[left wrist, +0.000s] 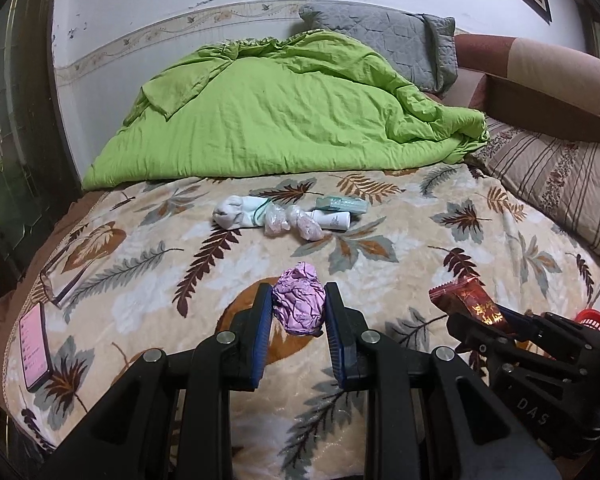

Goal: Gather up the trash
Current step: 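Lift the pink wrapper and red packet and hold them above the bed, then carry the pink wrapper and red packet to the red basket and release both, then return to the bed and grasp the clear plastic bag with the left gripper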

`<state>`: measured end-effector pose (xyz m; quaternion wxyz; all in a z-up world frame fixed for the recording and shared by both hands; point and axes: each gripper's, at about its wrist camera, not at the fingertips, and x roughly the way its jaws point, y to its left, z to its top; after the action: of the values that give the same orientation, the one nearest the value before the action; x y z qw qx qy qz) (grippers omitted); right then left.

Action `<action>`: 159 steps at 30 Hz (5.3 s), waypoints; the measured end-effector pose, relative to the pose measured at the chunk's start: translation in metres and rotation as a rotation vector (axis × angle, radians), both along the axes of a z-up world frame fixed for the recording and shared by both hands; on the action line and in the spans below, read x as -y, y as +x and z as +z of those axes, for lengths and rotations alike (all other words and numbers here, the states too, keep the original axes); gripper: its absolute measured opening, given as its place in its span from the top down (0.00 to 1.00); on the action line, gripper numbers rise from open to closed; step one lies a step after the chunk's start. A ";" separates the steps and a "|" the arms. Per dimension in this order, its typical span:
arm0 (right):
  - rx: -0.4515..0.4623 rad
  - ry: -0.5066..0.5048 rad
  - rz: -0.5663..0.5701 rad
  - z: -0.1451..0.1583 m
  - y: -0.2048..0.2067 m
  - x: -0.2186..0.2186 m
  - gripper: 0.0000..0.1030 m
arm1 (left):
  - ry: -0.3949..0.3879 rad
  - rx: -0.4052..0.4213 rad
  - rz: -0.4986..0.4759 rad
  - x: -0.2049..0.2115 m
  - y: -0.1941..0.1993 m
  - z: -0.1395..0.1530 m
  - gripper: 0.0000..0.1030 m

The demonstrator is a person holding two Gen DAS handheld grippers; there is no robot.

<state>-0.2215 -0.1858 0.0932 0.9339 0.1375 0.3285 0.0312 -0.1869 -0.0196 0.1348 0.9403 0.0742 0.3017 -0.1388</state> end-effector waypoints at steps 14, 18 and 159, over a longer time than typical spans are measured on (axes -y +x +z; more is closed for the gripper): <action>-0.055 0.022 0.023 -0.006 0.013 -0.001 0.62 | -0.014 -0.049 0.013 -0.007 0.029 -0.020 0.76; -0.066 0.046 0.023 -0.007 0.017 0.001 0.62 | -0.017 -0.070 0.013 -0.007 0.037 -0.027 0.76; -0.148 0.181 -0.038 -0.006 0.051 0.114 0.49 | -0.422 -0.535 0.215 0.040 0.288 -0.119 0.45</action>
<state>-0.1705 -0.2998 0.0869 0.8912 0.2296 0.3898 0.0326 0.1016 -0.0600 0.0162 0.8319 -0.1926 0.5081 -0.1129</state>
